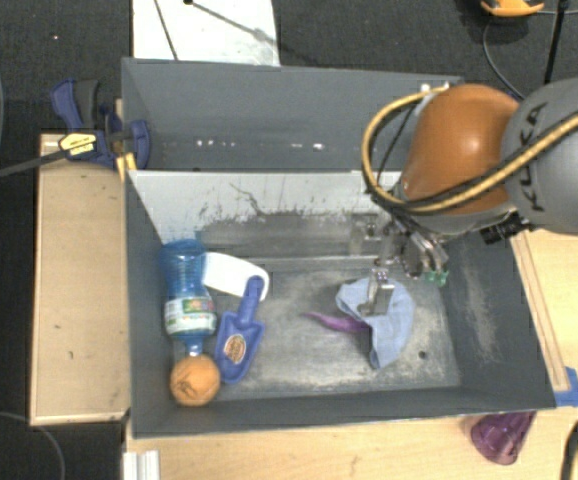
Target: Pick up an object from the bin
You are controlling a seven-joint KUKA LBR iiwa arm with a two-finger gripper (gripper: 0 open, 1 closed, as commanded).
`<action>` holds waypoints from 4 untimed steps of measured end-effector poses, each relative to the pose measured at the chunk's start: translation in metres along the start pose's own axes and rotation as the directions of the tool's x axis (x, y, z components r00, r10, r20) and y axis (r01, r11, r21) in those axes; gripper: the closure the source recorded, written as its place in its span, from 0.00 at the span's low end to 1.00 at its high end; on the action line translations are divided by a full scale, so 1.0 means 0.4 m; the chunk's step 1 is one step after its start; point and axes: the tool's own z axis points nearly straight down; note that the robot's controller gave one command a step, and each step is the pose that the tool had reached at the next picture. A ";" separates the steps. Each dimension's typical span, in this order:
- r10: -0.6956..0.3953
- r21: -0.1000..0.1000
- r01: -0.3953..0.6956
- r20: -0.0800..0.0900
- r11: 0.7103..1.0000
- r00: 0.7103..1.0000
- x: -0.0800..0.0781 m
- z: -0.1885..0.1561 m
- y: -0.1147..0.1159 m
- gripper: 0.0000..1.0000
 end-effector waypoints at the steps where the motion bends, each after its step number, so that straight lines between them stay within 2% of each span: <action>1: -0.206 0.001 0.206 0.005 0.979 0.979 0.012 0.133 -0.062 0.00; 2: -0.176 -0.001 0.176 -0.001 0.984 0.984 0.002 0.198 -0.083 0.00; 3: -0.147 0.000 0.147 0.002 0.989 0.989 0.004 0.229 -0.088 0.00; 4: -0.110 0.000 0.110 0.003 0.994 0.994 0.002 0.234 -0.068 0.00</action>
Offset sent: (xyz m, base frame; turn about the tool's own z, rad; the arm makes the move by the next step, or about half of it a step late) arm 0.0031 -0.0365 -0.0893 -0.1229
